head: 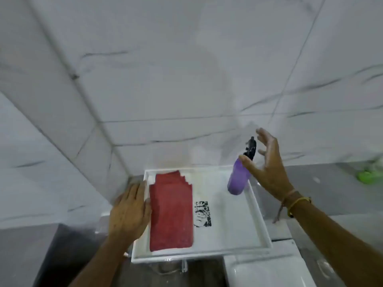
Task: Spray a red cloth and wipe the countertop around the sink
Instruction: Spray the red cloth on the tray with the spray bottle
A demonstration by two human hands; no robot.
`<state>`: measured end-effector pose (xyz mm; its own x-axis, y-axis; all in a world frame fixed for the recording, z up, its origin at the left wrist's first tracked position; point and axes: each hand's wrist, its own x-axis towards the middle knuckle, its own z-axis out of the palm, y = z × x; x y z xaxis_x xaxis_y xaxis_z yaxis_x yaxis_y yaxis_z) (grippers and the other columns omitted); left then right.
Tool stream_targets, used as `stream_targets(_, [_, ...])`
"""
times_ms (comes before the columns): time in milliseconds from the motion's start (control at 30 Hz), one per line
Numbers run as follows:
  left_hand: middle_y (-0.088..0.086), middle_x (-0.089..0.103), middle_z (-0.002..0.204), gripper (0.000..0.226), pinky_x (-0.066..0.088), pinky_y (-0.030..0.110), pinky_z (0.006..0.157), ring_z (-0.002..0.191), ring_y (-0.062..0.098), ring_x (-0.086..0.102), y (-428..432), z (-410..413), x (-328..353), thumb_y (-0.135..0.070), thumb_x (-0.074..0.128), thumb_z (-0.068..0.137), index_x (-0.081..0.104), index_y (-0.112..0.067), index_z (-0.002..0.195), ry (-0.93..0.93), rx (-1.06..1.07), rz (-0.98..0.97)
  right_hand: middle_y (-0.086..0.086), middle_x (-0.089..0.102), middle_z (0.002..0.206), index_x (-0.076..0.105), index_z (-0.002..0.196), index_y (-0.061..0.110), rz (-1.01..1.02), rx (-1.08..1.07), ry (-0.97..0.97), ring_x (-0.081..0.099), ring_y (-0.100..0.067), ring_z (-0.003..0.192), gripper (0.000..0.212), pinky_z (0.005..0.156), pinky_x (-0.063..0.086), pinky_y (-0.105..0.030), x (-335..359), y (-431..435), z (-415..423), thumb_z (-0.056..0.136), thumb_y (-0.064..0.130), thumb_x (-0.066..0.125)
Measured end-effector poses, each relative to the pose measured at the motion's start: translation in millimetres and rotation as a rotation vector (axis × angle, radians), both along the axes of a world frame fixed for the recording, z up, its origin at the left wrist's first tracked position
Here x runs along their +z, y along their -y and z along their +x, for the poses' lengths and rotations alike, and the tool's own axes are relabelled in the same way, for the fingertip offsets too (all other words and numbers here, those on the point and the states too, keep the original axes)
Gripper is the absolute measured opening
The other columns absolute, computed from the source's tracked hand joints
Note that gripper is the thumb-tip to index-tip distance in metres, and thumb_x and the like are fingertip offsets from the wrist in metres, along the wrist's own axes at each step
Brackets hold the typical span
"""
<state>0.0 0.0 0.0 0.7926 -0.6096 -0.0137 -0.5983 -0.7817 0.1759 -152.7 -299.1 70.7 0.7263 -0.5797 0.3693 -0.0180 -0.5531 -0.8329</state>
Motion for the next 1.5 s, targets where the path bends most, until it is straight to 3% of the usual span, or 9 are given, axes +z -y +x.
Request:
stream_targets(133, [0.012,0.028,0.156,0.092,0.014,0.040,0.122,0.146,0.027,0.021,-14,7,-41,-0.059,-0.013,0.082,0.026,-0.007,0.147,-0.020,0.027,0.031,-0.015,0.041,0.142,0.029,0.141,0.005,0.018,-0.032,0.043,0.050,-0.028,0.122,0.079,0.109,0.040,-0.044,-34,3,28,0.078,0.016,0.075])
stream_targets(333, [0.010,0.014,0.160,0.074,0.012,0.039,0.122,0.148,0.022,0.010,-16,10,-61,-0.047,-0.001,0.088,0.012,-0.006,0.149,-0.005,-0.011,0.042,0.006,0.060,0.113,0.052,0.122,-0.002,-0.003,-0.198,0.195,0.054,0.012,0.096,0.040,0.091,0.034,0.000,-58,-1,53,0.082,0.000,0.057])
stream_targets(467, [0.008,0.011,0.160,0.074,0.013,0.039,0.122,0.148,0.020,0.008,-15,9,-66,-0.047,-0.002,0.089,0.010,-0.007,0.149,-0.019,-0.010,0.040,-0.022,0.059,0.126,0.051,0.123,-0.007,-0.019,-0.264,0.226,0.058,-0.027,0.115,0.040,0.105,0.044,-0.033,-60,-3,61,0.083,-0.005,0.055])
stream_targets(567, [0.006,0.011,0.161,0.069,0.009,0.035,0.122,0.148,0.019,0.007,-17,11,-70,-0.046,0.001,0.092,0.008,-0.009,0.150,-0.024,0.011,0.029,0.008,0.060,0.129,0.046,0.130,0.005,0.019,-0.219,0.235,0.064,-0.038,0.102,0.043,0.094,0.049,-0.055,-58,-10,57,0.088,0.004,0.054])
stream_targets(633, [0.004,0.008,0.161,0.066,0.004,0.032,0.121,0.148,0.016,0.003,-17,11,-72,-0.045,0.005,0.094,0.006,-0.011,0.150,-0.021,0.010,0.032,0.027,0.059,0.122,0.043,0.132,0.010,0.061,-0.193,0.260,0.069,-0.020,0.087,0.043,0.087,0.054,-0.054,-56,-15,52,0.091,0.008,0.054])
stream_targets(700, [0.002,0.005,0.161,0.067,0.002,0.032,0.121,0.148,0.015,0.001,-17,12,-72,-0.047,0.003,0.093,0.004,-0.013,0.151,-0.033,0.014,0.027,0.008,0.058,0.130,0.043,0.133,0.009,0.103,-0.145,0.270,0.067,-0.005,0.079,0.041,0.083,0.056,-0.048,-50,-21,46,0.093,0.005,0.053])
stream_targets(867, [0.001,0.005,0.161,0.071,0.005,0.035,0.122,0.148,0.015,0.000,-17,12,-73,-0.050,0.000,0.090,0.004,-0.014,0.151,-0.054,0.016,0.010,0.003,0.063,0.121,0.050,0.121,0.033,0.200,-0.014,0.246,0.065,-0.012,0.072,0.034,0.075,0.057,-0.039,-14,-51,22,0.091,0.019,0.059])
stream_targets(1133, [0.000,0.002,0.162,0.065,-0.002,0.030,0.118,0.146,0.012,-0.004,-18,13,-74,-0.046,0.009,0.093,0.000,-0.016,0.150,-0.058,0.025,0.002,0.006,0.074,0.093,0.065,0.095,0.027,0.460,0.121,-0.047,0.065,-0.007,0.057,0.019,0.057,0.053,-0.014,0,-126,-25,0.078,0.030,0.071])
stream_targets(1500, [0.001,0.000,0.162,0.067,0.000,0.033,0.121,0.148,0.014,-0.004,-18,13,-76,-0.047,0.004,0.092,-0.003,-0.015,0.150,-0.086,0.023,-0.007,-0.002,0.071,0.106,0.063,0.106,0.020,0.438,0.104,-0.512,0.066,-0.024,0.098,0.021,0.090,0.052,-0.053,-45,-150,6,0.086,0.027,0.065])
